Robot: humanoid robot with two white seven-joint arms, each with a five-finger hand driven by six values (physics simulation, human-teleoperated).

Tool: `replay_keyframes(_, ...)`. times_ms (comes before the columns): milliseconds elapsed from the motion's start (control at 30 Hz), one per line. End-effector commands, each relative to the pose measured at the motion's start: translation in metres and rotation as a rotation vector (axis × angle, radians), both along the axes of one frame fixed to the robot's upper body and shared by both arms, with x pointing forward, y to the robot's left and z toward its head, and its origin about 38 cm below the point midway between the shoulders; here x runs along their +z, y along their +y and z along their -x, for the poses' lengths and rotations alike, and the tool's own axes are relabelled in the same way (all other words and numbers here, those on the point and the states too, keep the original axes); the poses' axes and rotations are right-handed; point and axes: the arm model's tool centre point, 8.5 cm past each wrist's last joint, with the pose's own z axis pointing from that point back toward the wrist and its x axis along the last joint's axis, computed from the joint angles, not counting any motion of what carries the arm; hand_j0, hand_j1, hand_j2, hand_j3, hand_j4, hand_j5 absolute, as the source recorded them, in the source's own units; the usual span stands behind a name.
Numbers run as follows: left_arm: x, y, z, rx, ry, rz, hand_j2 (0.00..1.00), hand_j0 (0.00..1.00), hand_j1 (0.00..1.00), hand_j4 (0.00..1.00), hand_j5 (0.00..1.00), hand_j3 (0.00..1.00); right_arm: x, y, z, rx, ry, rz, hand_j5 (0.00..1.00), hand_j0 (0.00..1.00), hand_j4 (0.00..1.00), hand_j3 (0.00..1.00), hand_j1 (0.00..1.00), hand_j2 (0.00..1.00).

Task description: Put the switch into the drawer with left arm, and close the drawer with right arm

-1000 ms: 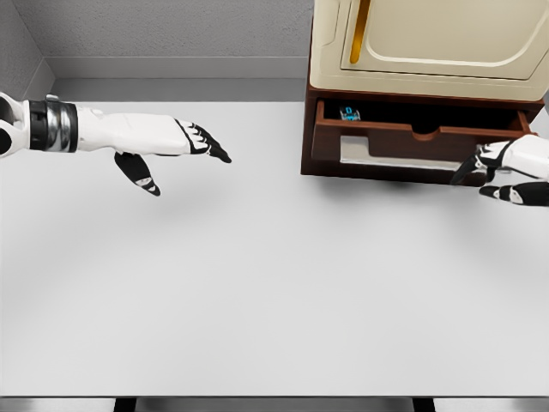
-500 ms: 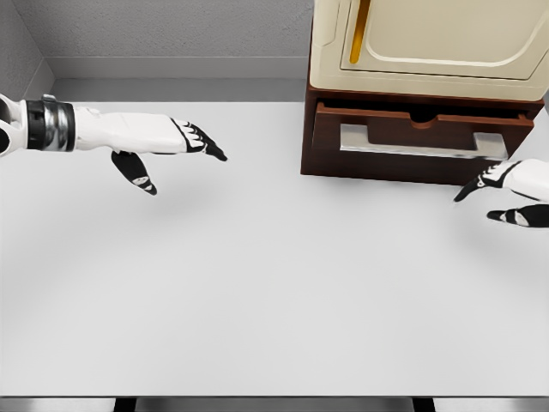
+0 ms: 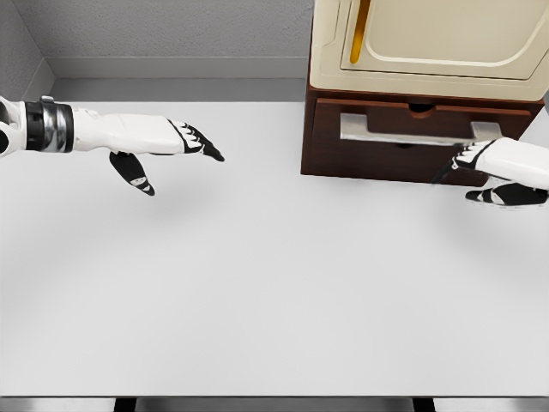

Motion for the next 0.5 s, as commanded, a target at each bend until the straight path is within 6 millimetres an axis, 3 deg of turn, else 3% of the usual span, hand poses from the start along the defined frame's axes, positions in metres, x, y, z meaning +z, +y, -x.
replay_keyframes(0, 0.000, 0.000, 0.000, 0.004, 0.003, 0.005, 1.00, 1.00, 1.00, 1.00, 1.00, 1.00, -0.016, -0.006, -0.004, -0.031, 0.042, -0.010, 0.67, 0.67, 0.67, 0.67, 0.67, 0.67)
replay_keyframes(267, -0.003, 0.000, 0.001, 0.001, 0.011, -0.001, 1.00, 1.00, 1.00, 1.00, 1.00, 1.00, -0.012, -0.013, -0.010, -0.054, 0.033, -0.012, 0.68, 0.68, 0.68, 0.68, 0.68, 0.68)
replay_keyframes(333, -0.003, -0.001, 0.002, -0.002, 0.012, -0.002, 1.00, 1.00, 1.00, 1.00, 1.00, 1.00, -0.017, 0.002, 0.003, 0.001, 0.044, -0.001, 0.68, 0.68, 0.68, 0.68, 0.68, 0.68)
replay_keyframes(367, -0.003, 0.000, 0.001, 0.000, 0.012, -0.002, 1.00, 1.00, 1.00, 1.00, 1.00, 1.00, -0.009, 0.009, 0.016, 0.051, 0.033, 0.047, 0.68, 0.68, 0.68, 0.68, 0.68, 0.68)
replay_keyframes(467, -0.004, 0.000, 0.002, -0.001, 0.014, -0.002, 1.00, 1.00, 1.00, 1.00, 1.00, 1.00, -0.001, 0.007, 0.020, 0.053, 0.017, 0.064, 0.71, 0.71, 0.71, 0.71, 0.71, 0.71)
